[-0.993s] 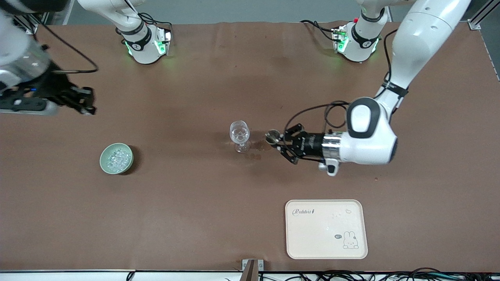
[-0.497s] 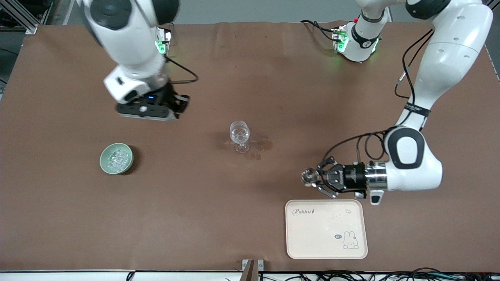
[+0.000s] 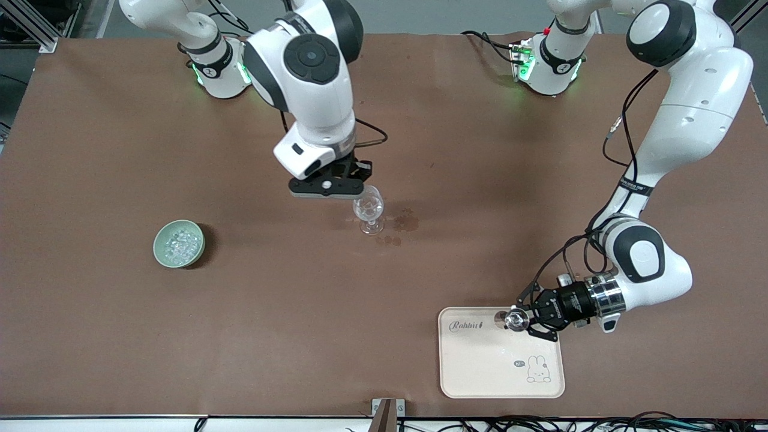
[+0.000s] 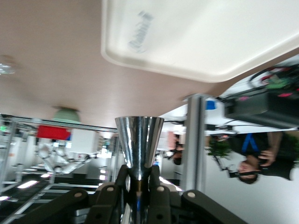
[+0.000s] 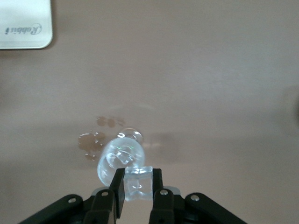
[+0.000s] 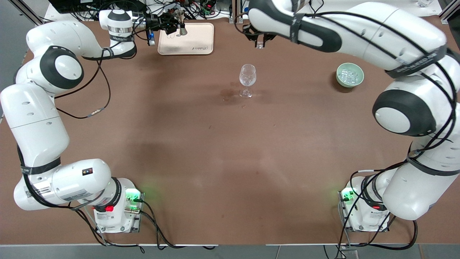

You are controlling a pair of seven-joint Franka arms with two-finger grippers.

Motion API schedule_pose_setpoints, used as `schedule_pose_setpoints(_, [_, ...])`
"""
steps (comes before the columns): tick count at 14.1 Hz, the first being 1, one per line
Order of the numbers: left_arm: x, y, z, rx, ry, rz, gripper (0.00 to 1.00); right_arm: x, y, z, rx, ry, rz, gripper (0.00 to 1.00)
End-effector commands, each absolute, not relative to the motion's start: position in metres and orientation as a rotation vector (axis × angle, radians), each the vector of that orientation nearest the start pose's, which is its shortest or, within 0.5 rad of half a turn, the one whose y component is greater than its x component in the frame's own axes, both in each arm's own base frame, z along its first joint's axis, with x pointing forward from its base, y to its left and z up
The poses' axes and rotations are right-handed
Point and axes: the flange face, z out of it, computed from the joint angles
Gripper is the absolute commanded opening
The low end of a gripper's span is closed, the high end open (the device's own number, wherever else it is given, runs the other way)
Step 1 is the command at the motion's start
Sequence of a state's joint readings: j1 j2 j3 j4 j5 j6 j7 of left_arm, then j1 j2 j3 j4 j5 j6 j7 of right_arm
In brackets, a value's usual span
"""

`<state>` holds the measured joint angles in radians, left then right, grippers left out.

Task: Pour wine and add ice with both arms
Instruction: 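Drop ice in glass with the right gripper while the left gripper lowers jigger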

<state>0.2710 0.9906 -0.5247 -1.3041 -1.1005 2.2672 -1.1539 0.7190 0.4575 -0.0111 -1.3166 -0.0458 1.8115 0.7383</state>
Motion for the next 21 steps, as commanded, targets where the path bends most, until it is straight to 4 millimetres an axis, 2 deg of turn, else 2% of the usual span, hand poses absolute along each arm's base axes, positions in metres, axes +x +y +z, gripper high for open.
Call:
schedule_pose_setpoints(1, [0.771, -0.086, 0.206, 1.055, 1.676, -0.85, 0.01, 0.534, 0.467, 0.463, -3.167, 0.024, -0.113, 0.05])
schedule_pose_setpoints(2, [0.773, -0.083, 0.202, 1.04, 1.689, -0.832, 0.01, 0.531, 0.471, 0.457, -3.173, 0.012, -0.104, 0.05])
schedule_pose_setpoints(6, [0.771, -0.063, 0.165, 1.04, 1.725, -0.793, 0.01, 0.515, 0.494, 0.432, -3.169, -0.057, -0.116, 0.06])
schedule_pose_setpoints(9, [0.765, -0.06, 0.139, 1.073, 1.709, -0.777, 0.01, 0.51, 0.492, 0.41, -3.192, -0.065, -0.079, 0.06])
schedule_pose_setpoints(12, [0.762, -0.062, 0.126, 1.062, 1.704, -0.787, 0.01, 0.497, 0.5, 0.396, -3.207, -0.099, -0.054, 0.08])
schedule_pose_setpoints(15, [0.758, -0.063, 0.116, 1.065, 1.688, -0.782, 0.02, 0.496, 0.501, 0.396, -3.205, -0.104, -0.055, 0.13])
schedule_pose_setpoints(16, [0.757, -0.063, 0.114, 1.072, 1.684, -0.78, 0.07, 0.497, 0.5, 0.396, -3.207, -0.102, -0.055, 0.24])
schedule_pose_setpoints(17, [0.757, -0.064, 0.114, 1.084, 1.673, -0.777, 0.19, 0.496, 0.501, 0.396, -3.209, -0.104, -0.05, 0.41])
schedule_pose_setpoints(18, [0.756, -0.065, 0.114, 1.091, 1.667, -0.773, 0.41, 0.496, 0.5, 0.396, -3.209, -0.102, -0.051, 0.65])
schedule_pose_setpoints(19, [0.756, -0.065, 0.114, 1.093, 1.668, -0.774, 0.56, 0.497, 0.5, 0.397, -3.207, -0.103, -0.058, 0.86])
schedule_pose_setpoints(20, [0.754, -0.066, 0.112, 1.093, 1.672, -0.778, 0.67, 0.498, 0.499, 0.397, -3.208, -0.098, -0.059, 0.96])
schedule_pose_setpoints(21, [0.755, -0.065, 0.114, 1.093, 1.671, -0.776, 0.74, 0.5, 0.498, 0.399, -3.206, -0.093, -0.062, 1.0])
